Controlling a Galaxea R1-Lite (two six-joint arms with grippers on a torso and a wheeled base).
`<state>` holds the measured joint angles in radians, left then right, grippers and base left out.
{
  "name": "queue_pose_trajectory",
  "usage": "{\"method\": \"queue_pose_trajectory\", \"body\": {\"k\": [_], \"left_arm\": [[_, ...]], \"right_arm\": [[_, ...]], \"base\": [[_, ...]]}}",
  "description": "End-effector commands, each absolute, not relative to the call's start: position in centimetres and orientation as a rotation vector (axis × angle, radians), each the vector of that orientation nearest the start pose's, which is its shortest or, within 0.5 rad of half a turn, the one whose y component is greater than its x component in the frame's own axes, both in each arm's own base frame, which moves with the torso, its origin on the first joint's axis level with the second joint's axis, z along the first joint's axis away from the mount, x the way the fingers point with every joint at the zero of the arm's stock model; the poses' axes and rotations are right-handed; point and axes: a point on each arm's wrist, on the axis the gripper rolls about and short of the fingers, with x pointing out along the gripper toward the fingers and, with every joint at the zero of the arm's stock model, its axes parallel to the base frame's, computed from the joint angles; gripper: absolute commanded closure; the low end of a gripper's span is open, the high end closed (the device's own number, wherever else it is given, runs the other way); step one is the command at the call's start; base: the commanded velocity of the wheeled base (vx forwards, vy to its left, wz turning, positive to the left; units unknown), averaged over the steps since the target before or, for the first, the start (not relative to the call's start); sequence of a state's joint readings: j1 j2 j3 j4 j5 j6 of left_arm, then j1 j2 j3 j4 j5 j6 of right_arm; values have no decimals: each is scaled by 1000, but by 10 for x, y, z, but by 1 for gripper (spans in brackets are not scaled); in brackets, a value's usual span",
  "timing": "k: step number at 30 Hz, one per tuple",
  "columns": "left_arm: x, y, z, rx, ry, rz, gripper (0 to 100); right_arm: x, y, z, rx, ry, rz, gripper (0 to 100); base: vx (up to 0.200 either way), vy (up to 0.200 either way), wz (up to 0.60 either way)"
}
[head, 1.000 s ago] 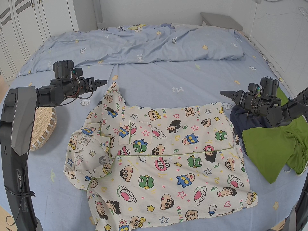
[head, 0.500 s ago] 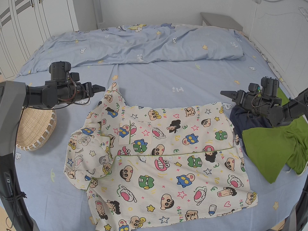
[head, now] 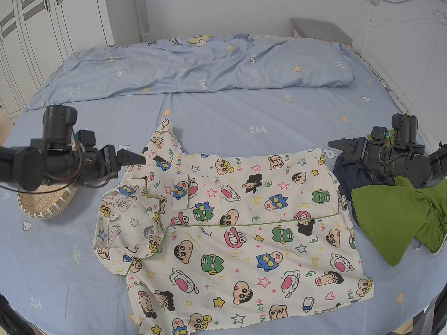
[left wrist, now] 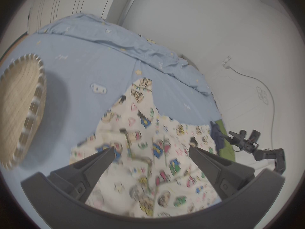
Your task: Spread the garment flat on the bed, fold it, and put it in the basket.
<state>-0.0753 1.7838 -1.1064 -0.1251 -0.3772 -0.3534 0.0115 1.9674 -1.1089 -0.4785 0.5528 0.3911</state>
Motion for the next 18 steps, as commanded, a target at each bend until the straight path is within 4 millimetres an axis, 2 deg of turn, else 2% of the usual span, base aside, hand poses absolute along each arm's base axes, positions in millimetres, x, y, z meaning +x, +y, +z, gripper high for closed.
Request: {"method": "queue_pose_trajectory", "body": {"k": [1, 3, 4, 5, 6, 9, 10, 11, 14, 15, 18], "left_arm": [[218, -33, 197, -523, 661, -484, 0], [218, -33, 197, -523, 661, -484, 0], [194, -34, 172, -557, 762, -538, 0], [194, -34, 172, -557, 762, -538, 0], [183, -33, 154, -587, 836, -576, 0], [170, -33, 134, -632, 930, -631, 0], [169, -33, 134, -635, 933, -634, 0], [165, -33, 127, -658, 964, -665, 0], [163, -33, 122, -675, 993, -687, 0], [163, -34, 114, -678, 1029, -688, 0], [160, -33, 102, -632, 1055, -700, 0]], "right_arm": [[307, 16, 171, 500, 561, 473, 0], [307, 16, 171, 500, 561, 473, 0], [284, 17, 159, 516, 638, 464, 0], [284, 17, 159, 516, 638, 464, 0], [267, 17, 145, 525, 695, 453, 0], [245, 17, 134, 527, 738, 453, 0], [244, 17, 134, 528, 740, 452, 0], [232, 17, 128, 539, 769, 457, 0], [221, 16, 121, 553, 796, 464, 0], [212, 16, 115, 568, 824, 477, 0], [206, 15, 114, 569, 824, 489, 0]], "base": [[0, 0, 0], [0, 0, 0], [0, 0, 0], [0, 0, 0], [0, 0, 0], [0, 0, 0], [0, 0, 0], [0, 0, 0], [0, 0, 0], [0, 0, 0], [0, 0, 0]]}}
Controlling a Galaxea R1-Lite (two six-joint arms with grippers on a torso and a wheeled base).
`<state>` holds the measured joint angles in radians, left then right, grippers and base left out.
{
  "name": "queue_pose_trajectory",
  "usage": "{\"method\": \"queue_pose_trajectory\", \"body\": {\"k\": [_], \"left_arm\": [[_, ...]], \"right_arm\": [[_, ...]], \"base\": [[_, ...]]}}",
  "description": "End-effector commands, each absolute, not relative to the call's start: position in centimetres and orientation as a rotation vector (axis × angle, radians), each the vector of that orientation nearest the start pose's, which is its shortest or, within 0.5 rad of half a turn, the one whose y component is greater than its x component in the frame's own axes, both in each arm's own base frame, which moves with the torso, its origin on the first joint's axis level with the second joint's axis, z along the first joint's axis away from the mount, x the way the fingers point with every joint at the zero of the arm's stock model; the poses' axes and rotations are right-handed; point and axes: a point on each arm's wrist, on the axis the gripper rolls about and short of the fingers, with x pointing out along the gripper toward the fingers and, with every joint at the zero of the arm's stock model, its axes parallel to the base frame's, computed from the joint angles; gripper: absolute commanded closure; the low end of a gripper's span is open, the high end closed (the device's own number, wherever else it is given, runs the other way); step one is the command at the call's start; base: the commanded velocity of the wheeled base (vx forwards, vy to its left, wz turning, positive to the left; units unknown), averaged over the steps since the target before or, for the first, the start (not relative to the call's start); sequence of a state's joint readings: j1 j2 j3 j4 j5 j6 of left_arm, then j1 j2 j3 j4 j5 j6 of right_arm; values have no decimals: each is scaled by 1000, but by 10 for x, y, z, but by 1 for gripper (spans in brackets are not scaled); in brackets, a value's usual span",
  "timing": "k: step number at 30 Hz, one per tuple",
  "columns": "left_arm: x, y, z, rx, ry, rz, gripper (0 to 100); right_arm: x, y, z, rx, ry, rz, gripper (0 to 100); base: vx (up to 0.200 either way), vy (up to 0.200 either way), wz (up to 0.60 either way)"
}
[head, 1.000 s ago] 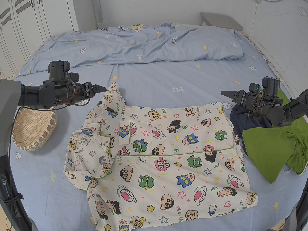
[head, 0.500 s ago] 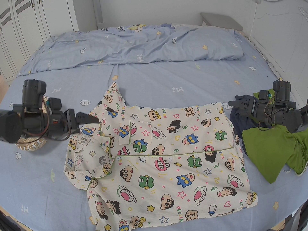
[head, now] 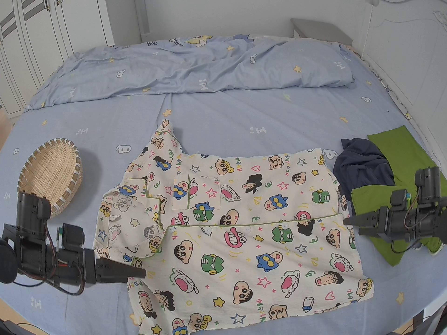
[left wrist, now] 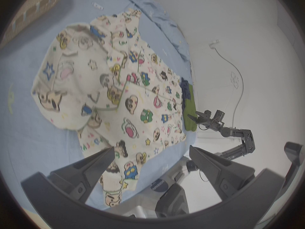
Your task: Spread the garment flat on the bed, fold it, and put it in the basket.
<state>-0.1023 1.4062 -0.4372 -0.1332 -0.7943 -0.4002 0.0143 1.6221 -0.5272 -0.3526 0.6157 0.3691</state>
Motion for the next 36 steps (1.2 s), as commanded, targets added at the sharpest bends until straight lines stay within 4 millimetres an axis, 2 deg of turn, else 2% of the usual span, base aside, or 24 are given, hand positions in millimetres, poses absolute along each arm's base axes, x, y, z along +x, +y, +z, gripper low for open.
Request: {"method": "queue_pose_trajectory", "body": {"k": [1, 2, 4, 5, 7, 14, 22, 23, 25, 36], "left_arm": [[160, -33, 102, -632, 1055, -700, 0], [155, -32, 91, -579, 1072, -722, 0], [155, -32, 91, -579, 1072, -722, 0], [140, -31, 77, -488, 1091, -774, 0], [135, -31, 70, -457, 1115, -795, 0], [120, -25, 50, -507, 1222, -748, 0], [114, -25, 47, -521, 1259, -751, 0], [107, -27, 44, -527, 1289, -764, 0], [105, -28, 43, -524, 1301, -771, 0], [112, -30, 35, -528, 1363, -760, 0]], "right_arm": [[206, 15, 114, 569, 824, 489, 0], [208, 16, 118, 565, 803, 500, 0], [208, 16, 118, 565, 803, 500, 0], [217, 16, 130, 545, 749, 519, 0], [224, 16, 139, 537, 718, 526, 0], [226, 16, 145, 532, 691, 550, 0], [228, 16, 147, 532, 683, 560, 0], [228, 16, 146, 533, 686, 558, 0], [228, 16, 146, 534, 687, 559, 0], [227, 17, 146, 532, 689, 560, 0]], "base": [[0, 0, 0], [0, 0, 0], [0, 0, 0], [0, 0, 0], [0, 0, 0], [0, 0, 0], [0, 0, 0], [0, 0, 0], [0, 0, 0], [0, 0, 0]]}}
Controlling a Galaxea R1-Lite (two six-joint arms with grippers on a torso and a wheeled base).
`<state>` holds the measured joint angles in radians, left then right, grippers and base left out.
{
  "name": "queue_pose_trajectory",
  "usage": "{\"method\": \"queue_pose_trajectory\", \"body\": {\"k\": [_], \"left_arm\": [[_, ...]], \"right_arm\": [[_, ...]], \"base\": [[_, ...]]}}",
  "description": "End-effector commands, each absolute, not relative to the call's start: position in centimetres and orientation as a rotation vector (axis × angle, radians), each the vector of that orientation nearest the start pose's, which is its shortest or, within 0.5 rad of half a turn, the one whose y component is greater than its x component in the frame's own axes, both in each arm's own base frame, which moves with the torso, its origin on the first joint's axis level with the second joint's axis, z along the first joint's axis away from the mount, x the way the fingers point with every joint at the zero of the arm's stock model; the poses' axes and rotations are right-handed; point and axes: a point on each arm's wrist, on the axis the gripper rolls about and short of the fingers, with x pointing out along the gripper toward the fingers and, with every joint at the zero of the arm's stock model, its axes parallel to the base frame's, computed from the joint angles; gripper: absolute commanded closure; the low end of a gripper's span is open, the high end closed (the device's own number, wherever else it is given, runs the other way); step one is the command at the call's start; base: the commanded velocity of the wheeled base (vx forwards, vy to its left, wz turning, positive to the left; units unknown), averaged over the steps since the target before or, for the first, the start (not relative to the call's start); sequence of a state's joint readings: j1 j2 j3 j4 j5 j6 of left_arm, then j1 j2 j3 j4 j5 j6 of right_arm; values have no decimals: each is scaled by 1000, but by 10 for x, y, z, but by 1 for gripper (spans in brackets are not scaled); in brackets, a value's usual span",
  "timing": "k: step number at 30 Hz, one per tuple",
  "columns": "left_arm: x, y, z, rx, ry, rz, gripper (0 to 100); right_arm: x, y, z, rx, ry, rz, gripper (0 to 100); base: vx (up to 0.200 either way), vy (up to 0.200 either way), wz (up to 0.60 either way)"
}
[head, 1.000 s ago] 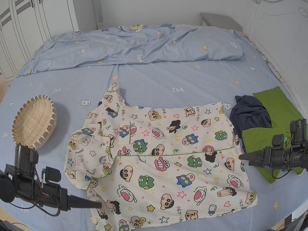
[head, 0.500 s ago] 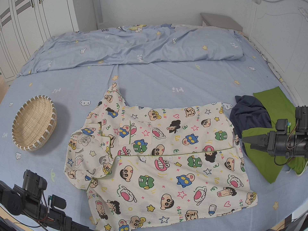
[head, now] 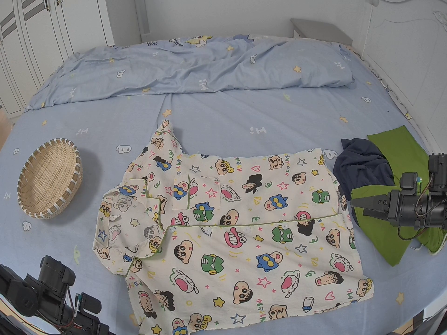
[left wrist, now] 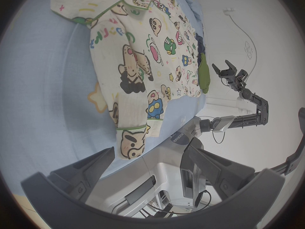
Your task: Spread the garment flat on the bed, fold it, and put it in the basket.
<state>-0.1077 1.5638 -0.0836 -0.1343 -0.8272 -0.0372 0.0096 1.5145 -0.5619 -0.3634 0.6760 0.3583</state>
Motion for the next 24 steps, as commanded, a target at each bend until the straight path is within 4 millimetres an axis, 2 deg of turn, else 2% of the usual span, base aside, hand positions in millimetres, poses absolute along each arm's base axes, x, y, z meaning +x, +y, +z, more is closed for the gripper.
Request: {"method": "queue_pose_trajectory", "body": {"k": [1, 6, 8, 11, 16, 18, 21, 22, 23, 24], "left_arm": [[113, -30, 35, -528, 1361, -759, 0], [129, -30, 31, -504, 1261, -765, 0], [129, -30, 31, -504, 1261, -765, 0], [139, -15, 39, -524, 1112, -649, 0], [139, 4, 48, -556, 1006, -498, 0], [139, 11, 56, -549, 929, -468, 0], [143, 19, 81, -519, 749, -422, 0], [143, 20, 84, -520, 733, -418, 0], [141, 22, 102, -542, 645, -394, 0], [140, 23, 110, -569, 611, -380, 0]], "right_arm": [[227, 16, 146, 532, 687, 561, 0], [226, 17, 146, 530, 688, 564, 0], [226, 17, 146, 530, 688, 564, 0], [226, 16, 148, 527, 671, 565, 0], [227, 16, 149, 523, 654, 569, 0], [227, 16, 149, 524, 655, 568, 0], [227, 15, 150, 525, 646, 565, 0], [227, 15, 150, 523, 646, 566, 0], [227, 14, 152, 524, 638, 566, 0], [227, 14, 153, 522, 634, 567, 0]], "base": [[0, 0, 0], [0, 0, 0], [0, 0, 0], [0, 0, 0], [0, 0, 0], [0, 0, 0], [0, 0, 0], [0, 0, 0], [0, 0, 0], [0, 0, 0]]}}
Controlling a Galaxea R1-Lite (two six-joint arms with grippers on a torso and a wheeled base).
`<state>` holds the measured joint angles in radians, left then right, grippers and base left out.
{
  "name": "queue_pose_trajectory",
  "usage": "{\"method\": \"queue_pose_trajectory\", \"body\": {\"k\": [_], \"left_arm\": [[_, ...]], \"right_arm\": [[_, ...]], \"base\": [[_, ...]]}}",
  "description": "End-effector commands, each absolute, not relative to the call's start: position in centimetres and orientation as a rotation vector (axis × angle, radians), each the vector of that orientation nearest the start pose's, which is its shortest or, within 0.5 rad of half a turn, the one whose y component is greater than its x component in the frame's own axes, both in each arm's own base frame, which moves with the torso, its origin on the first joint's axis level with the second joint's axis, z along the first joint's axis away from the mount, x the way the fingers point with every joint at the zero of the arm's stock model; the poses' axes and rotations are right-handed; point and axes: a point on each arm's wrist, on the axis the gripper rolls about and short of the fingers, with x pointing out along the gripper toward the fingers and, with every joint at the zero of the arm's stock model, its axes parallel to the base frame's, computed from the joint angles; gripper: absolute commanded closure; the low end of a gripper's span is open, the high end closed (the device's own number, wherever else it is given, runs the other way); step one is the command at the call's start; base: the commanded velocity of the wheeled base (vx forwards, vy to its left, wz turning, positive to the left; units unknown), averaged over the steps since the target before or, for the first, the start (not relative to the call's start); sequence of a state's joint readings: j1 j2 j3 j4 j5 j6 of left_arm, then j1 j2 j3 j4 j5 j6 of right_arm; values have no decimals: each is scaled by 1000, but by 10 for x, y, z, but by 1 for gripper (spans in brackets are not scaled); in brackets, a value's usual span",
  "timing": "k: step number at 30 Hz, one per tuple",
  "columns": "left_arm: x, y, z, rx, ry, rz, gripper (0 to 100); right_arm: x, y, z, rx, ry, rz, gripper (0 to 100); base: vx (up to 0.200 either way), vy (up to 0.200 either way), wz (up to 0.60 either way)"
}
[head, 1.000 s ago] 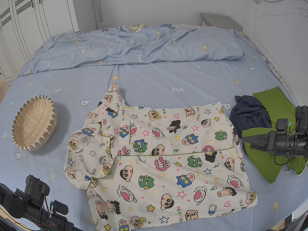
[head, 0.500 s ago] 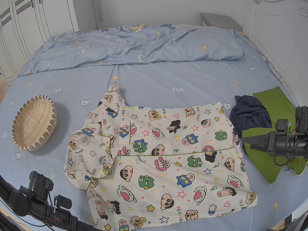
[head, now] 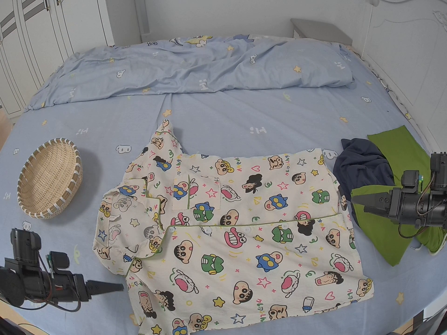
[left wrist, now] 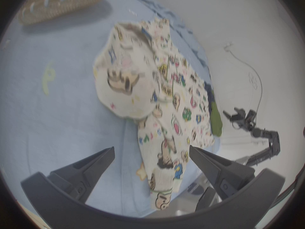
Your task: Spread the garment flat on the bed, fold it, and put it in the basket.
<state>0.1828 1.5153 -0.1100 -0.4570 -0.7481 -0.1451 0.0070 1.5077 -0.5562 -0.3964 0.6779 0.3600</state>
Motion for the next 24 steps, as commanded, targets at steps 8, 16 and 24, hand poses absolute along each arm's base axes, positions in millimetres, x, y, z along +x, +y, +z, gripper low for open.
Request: {"method": "queue_pose_trajectory", "body": {"k": [8, 16, 24], "left_arm": [[159, 27, 139, -638, 534, -358, 0], [175, 35, 107, -622, 671, -312, 0], [184, 37, 86, -667, 774, -292, 0]], "right_arm": [[231, 17, 171, 497, 555, 597, 0], [235, 18, 176, 484, 535, 607, 0], [236, 18, 176, 484, 535, 607, 0]], "base": [[0, 0, 0], [0, 0, 0], [0, 0, 0]]}}
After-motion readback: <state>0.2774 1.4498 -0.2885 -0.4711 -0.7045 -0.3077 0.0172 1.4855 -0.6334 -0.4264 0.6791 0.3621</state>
